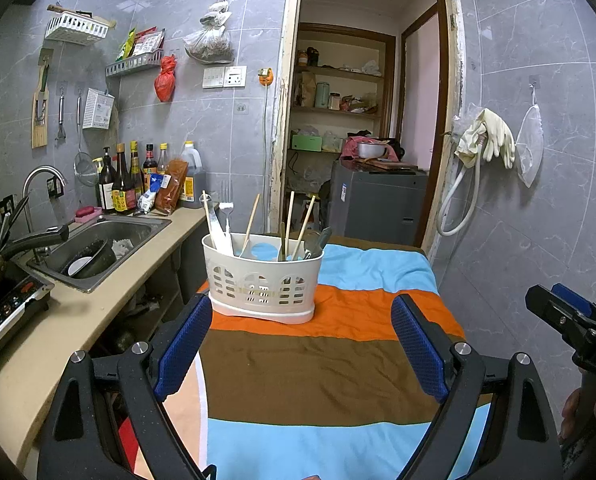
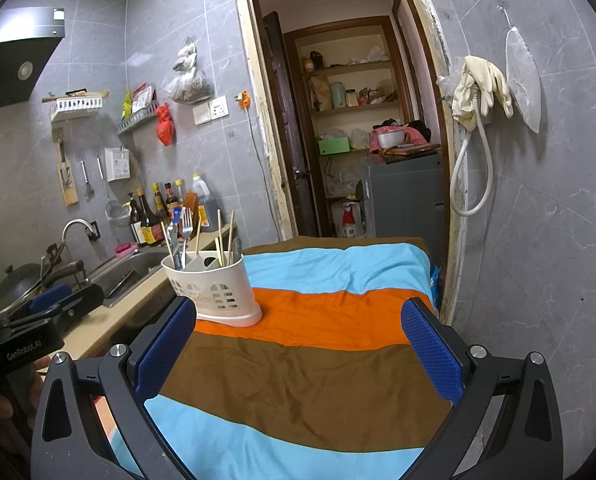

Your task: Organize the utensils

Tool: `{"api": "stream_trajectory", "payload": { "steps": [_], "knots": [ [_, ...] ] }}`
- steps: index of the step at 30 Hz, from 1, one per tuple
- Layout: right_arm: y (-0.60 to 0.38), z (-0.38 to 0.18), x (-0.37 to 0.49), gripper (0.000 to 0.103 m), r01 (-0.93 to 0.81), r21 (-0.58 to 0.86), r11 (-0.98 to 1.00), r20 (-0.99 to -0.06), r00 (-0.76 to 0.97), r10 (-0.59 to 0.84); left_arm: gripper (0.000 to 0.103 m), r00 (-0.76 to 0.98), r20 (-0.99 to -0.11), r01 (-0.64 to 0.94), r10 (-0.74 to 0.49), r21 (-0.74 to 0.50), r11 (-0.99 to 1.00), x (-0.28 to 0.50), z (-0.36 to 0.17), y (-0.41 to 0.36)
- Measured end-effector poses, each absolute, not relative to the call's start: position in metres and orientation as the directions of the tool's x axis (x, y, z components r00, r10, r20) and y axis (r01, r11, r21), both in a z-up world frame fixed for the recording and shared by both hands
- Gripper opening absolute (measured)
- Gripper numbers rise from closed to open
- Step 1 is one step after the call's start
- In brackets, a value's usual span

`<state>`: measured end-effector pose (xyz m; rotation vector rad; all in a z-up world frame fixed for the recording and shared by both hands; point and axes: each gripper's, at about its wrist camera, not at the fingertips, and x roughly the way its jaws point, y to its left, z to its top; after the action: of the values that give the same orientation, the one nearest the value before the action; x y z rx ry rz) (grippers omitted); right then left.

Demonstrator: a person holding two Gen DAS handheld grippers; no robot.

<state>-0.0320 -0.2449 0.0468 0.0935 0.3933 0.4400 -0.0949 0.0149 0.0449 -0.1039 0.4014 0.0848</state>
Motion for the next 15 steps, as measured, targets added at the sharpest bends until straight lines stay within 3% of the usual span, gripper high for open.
{"api": "stream_trajectory", "payload": {
  "steps": [15],
  "knots": [
    [-0.2446,0.0478,-0.0317,0.103,-0.397,0.172,0.902,-0.351,0.831,0.432,0.088,0.917,-0.393,-0.102,0.06,-0.086,0.991,-0.0949,0.0448,0.017]
  ]
}}
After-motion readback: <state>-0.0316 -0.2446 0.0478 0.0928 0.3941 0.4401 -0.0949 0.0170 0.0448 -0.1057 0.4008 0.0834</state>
